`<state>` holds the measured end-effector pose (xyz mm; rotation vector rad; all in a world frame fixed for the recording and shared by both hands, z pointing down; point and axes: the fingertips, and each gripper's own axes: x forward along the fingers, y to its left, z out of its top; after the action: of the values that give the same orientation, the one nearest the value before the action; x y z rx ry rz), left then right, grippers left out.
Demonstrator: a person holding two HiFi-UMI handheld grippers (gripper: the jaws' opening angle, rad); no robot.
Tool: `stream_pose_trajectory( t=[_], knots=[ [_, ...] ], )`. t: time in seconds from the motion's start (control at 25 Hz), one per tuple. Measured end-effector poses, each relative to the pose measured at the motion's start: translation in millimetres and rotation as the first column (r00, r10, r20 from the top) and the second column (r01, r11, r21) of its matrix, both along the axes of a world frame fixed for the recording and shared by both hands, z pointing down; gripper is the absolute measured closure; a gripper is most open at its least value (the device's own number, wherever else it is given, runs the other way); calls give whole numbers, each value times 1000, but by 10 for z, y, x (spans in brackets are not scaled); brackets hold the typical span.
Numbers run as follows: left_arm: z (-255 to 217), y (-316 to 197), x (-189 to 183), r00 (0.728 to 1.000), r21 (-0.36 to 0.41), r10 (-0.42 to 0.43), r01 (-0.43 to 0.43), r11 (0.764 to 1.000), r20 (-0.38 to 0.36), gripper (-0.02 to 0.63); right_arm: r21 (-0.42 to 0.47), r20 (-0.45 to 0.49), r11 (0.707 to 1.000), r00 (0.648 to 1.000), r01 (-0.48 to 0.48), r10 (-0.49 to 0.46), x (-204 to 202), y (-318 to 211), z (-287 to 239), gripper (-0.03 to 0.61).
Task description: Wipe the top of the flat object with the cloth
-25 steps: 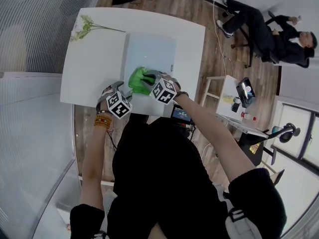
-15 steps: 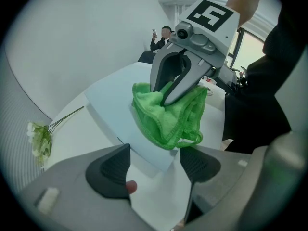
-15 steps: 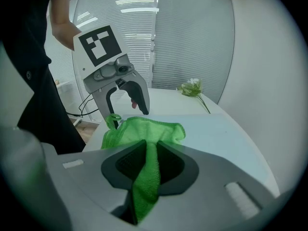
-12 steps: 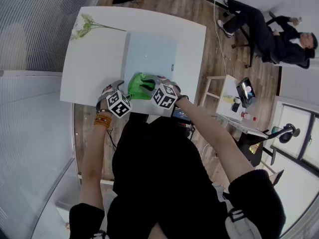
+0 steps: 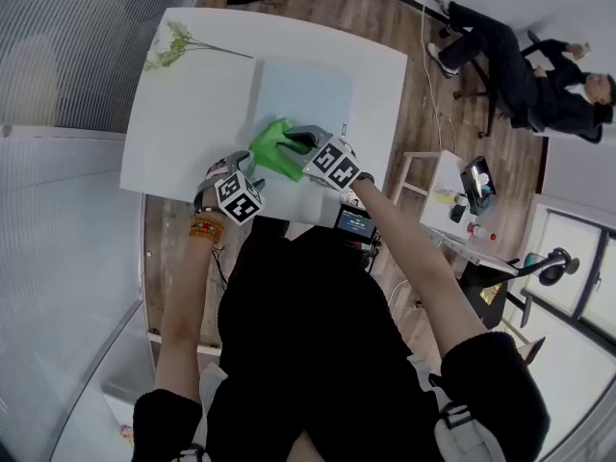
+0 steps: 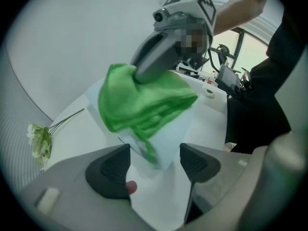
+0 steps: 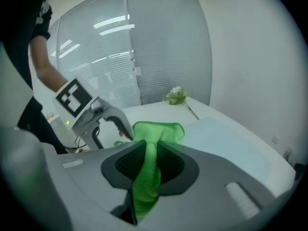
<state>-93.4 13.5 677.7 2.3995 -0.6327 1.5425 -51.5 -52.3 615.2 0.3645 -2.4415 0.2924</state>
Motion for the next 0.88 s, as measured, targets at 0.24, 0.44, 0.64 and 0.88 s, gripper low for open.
stream_pose_trajectory(
  t=[0.24, 0.44, 0.64, 0.88],
  knots=[
    [272, 236, -52, 993, -114, 80, -70, 991, 86, 326, 72, 84, 969, 970, -235, 229, 286, -1018, -273, 482],
    [194, 306, -134, 999, -26, -44, 44, 999, 20, 342, 96, 99, 905, 908, -415, 407, 597, -1743, -221, 482],
    [-83, 186, -113, 987, 27, -132, 135, 991, -91, 342, 82, 113, 867, 869, -492, 482, 631, -2112, -83, 482],
    [-91, 154, -24, 988, 49, -124, 129, 990, -91, 342, 165, 21, 876, 890, -453, 456, 379, -2171, 100, 482]
  ],
)
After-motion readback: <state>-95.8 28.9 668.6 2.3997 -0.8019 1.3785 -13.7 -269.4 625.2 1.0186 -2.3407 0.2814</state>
